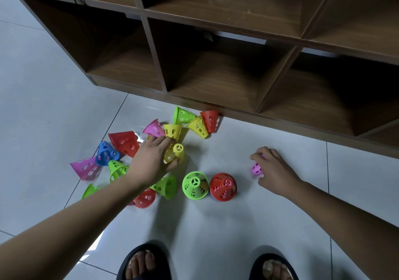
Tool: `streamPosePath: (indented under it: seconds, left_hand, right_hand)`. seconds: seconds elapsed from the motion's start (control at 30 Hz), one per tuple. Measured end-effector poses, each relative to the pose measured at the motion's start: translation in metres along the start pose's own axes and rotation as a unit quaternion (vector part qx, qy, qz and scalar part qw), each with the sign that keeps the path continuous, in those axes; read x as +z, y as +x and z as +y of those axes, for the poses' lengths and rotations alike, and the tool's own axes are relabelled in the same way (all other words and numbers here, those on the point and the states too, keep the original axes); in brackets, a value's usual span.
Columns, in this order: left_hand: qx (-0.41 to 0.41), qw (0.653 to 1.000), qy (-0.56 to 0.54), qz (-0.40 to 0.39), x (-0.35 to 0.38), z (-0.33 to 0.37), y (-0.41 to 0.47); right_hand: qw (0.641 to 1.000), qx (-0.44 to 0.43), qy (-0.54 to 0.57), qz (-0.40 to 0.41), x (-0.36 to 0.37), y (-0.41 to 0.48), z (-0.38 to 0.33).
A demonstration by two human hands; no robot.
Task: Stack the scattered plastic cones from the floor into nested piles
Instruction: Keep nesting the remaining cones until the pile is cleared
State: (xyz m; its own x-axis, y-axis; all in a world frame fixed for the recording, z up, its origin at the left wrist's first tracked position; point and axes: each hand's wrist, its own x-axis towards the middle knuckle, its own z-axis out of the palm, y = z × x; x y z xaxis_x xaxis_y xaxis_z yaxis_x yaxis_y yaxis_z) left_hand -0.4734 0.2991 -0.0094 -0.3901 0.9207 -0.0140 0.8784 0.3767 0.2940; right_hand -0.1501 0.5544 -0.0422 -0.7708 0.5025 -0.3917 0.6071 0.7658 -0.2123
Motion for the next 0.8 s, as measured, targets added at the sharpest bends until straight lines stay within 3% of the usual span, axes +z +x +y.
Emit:
streamPosePath:
  seconds: [0.13,0.3,0.53,0.67,0.8]
  left_hand:
    - [0.009,0.994,-0.099,0.034,-0.029,0.021,-0.014]
    - [-0.007,0.982,-0.176,0.067,-0.057,0.05,-0.036]
    - [0.047,0.973,-0.219,0.055,-0.068,0.076,-0.054]
    - [0.061,0.973,-0.22,0.035,-0.064,0.081,-0.06]
    - [0.062,0.976,-0.209,0.003,-0.051,0.078,-0.065]
  right_hand:
    - [0.999,-0.001,0.007,0.047,0.005,-0.007,0.004]
    - [0.987,-0.018,0.103,0.125,-0.008,-0.013,-0.013]
    - [0.935,-0.048,0.291,0.198,-0.065,-0.038,-0.079]
    - [0.902,-0.086,0.377,0.191,-0.088,-0.067,-0.117]
    - [0.909,-0.121,0.373,0.14,-0.079,-0.089,-0.129]
